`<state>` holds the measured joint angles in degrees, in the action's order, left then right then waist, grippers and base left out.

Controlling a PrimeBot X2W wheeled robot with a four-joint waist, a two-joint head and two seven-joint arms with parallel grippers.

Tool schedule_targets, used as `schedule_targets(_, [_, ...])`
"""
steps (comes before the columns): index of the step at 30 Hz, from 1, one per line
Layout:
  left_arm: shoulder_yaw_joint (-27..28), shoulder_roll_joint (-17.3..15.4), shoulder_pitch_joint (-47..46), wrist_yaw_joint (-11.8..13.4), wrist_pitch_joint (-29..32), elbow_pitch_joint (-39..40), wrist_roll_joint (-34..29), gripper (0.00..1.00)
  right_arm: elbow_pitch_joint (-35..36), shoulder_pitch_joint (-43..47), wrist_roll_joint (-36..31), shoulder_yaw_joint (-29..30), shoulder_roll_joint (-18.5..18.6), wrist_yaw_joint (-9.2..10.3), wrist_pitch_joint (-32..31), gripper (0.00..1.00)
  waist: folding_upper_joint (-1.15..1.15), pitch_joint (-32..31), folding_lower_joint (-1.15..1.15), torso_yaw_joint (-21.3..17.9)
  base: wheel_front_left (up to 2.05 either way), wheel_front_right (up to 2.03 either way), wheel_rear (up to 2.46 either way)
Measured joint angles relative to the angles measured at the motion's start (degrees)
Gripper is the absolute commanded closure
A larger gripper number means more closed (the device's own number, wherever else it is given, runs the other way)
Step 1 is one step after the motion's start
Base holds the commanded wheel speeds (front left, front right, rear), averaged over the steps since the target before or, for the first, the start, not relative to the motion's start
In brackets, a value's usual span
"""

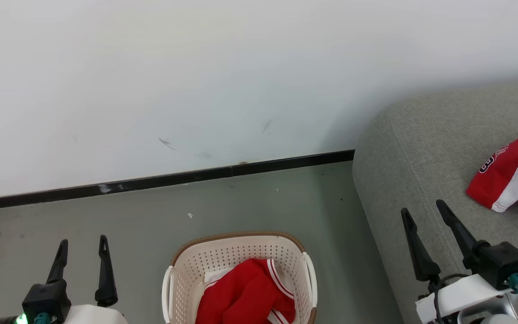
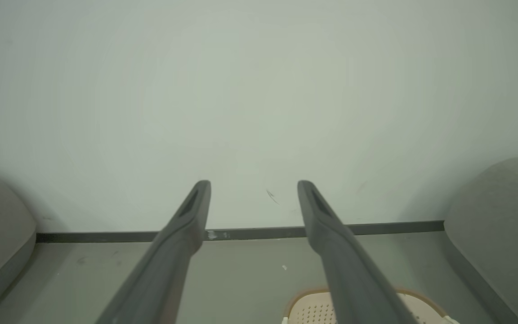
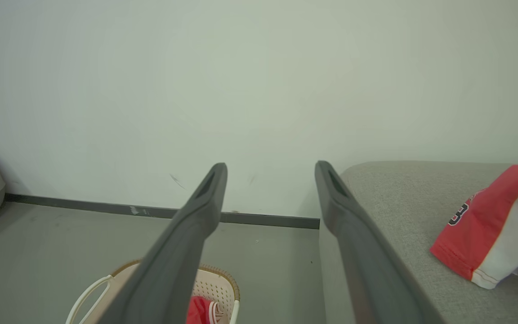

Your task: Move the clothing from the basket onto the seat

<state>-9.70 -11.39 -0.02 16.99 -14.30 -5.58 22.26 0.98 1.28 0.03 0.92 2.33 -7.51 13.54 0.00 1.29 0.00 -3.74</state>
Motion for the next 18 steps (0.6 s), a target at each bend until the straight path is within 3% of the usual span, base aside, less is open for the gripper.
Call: schedule_targets(18, [-0.7,0.1,3.1,-1.4,0.6,0.5,2.0,0.0,0.5,3.1,0.5,-0.3,-0.1,0.0,-1.2,0.0,0.0,-2.9,0.0,1.0,0.0,0.0,0.0])
